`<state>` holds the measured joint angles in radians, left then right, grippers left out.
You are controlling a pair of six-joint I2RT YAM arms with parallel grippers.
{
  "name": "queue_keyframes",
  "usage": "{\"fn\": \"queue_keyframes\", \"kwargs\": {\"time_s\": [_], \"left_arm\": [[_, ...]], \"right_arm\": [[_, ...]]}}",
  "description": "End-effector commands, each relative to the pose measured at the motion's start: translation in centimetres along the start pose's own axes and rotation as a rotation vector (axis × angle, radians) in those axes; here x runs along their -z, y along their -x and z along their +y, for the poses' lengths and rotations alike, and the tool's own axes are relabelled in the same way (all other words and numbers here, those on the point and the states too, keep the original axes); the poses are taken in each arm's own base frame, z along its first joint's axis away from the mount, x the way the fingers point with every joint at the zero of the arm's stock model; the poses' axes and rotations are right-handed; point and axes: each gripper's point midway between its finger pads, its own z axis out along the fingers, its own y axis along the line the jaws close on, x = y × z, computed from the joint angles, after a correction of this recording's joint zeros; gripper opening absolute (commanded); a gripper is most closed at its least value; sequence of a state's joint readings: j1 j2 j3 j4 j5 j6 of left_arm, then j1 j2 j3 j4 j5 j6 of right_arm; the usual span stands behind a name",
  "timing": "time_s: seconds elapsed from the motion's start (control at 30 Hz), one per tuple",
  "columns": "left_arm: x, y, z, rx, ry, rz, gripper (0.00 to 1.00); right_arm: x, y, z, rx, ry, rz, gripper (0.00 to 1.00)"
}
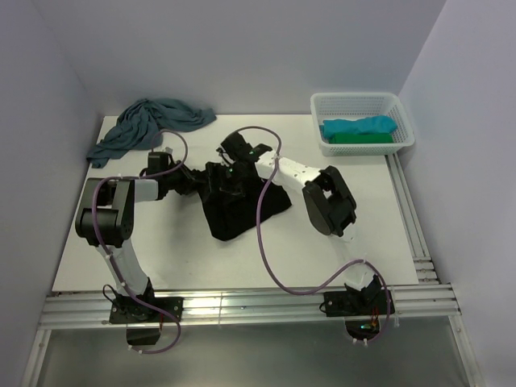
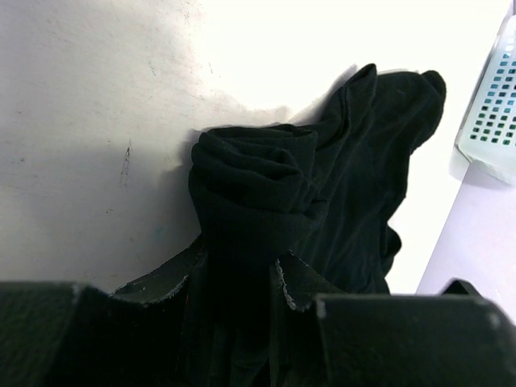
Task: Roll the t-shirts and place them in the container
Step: Roll the tshirt
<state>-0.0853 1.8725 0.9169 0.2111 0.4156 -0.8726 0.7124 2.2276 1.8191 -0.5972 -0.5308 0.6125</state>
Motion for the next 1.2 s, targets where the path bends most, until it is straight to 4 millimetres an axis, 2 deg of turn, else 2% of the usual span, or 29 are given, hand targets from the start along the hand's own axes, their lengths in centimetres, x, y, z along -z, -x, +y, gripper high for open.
{"fn": "queue_keyframes", "kwargs": {"time_s": [0.0,0.07,0.1,0.13,0.2,0.27,0.37,0.47,0.63,0.77,0.87,0.93,1.03,1.07,1.1,1.13,1.17], "left_arm": [[0.6,1.1,-0.5,-0.05,0.025,-0.047,0.24],[0.6,1.1,-0.4,-0.046,0.032,-0.045,0.24],[0.5,1.1,-0.4,-0.044,0.034,-0.045,0.24],[0.5,1.1,-0.4,-0.04,0.036,-0.046,0.24],[0.4,1.1,-0.3,-0.031,0.047,-0.035,0.24],[0.3,1.1,-0.2,-0.025,0.053,-0.036,0.24],[0.3,1.1,-0.1,-0.017,0.06,-0.032,0.24],[0.2,1.1,-0.1,-0.011,0.066,-0.027,0.24],[0.0,1.1,0.2,-0.005,0.086,-0.015,0.24],[0.0,1.3,0.1,-0.006,0.09,-0.013,0.24],[-0.1,1.3,0.1,-0.009,0.093,-0.009,0.24],[-0.1,1.3,0.1,-0.013,0.095,-0.007,0.24],[-0.2,1.2,0.1,-0.016,0.096,0.003,0.24],[-0.2,1.2,0.1,-0.015,0.097,0.008,0.25],[-0.3,1.1,0.1,-0.015,0.099,0.014,0.25],[-0.3,1.1,0.1,-0.015,0.099,0.016,0.26],[-0.3,1.2,-0.1,-0.016,0.095,0.017,0.27]], "right_arm": [[2.9,1.1,3.7,0.083,0.044,-0.07,0.85],[2.8,0.9,3.7,0.098,0.02,-0.073,0.85],[2.5,0.0,3.5,0.098,-0.012,-0.044,0.85],[2.1,0.2,3.0,0.116,-0.05,-0.05,0.85],[1.7,-0.9,2.7,0.13,-0.098,-0.024,0.84],[1.6,-0.9,2.4,0.154,-0.149,-0.044,0.83],[1.4,-1.3,2.3,0.195,-0.216,-0.045,0.77],[1.1,-1.9,2.7,0.222,-0.24,-0.045,0.75],[0.5,-2.7,2.0,0.259,-0.315,-0.038,0.7],[-0.3,-4.1,1.4,0.297,-0.384,-0.014,0.68],[-0.5,-5.1,0.8,0.298,-0.424,0.006,0.55],[-0.4,-5.0,1.1,0.297,-0.411,-0.008,0.52],[-0.6,-5.2,1.3,0.262,-0.374,0.006,0.32],[-0.8,-5.8,1.5,0.239,-0.331,0.038,0.17],[-1.1,-5.7,1.7,0.222,-0.295,0.035,0.11],[-1.0,-6.0,0.6,0.188,-0.283,0.053,0.08],[-1.2,-5.6,1.5,0.183,-0.2,0.042,0.07]]}}
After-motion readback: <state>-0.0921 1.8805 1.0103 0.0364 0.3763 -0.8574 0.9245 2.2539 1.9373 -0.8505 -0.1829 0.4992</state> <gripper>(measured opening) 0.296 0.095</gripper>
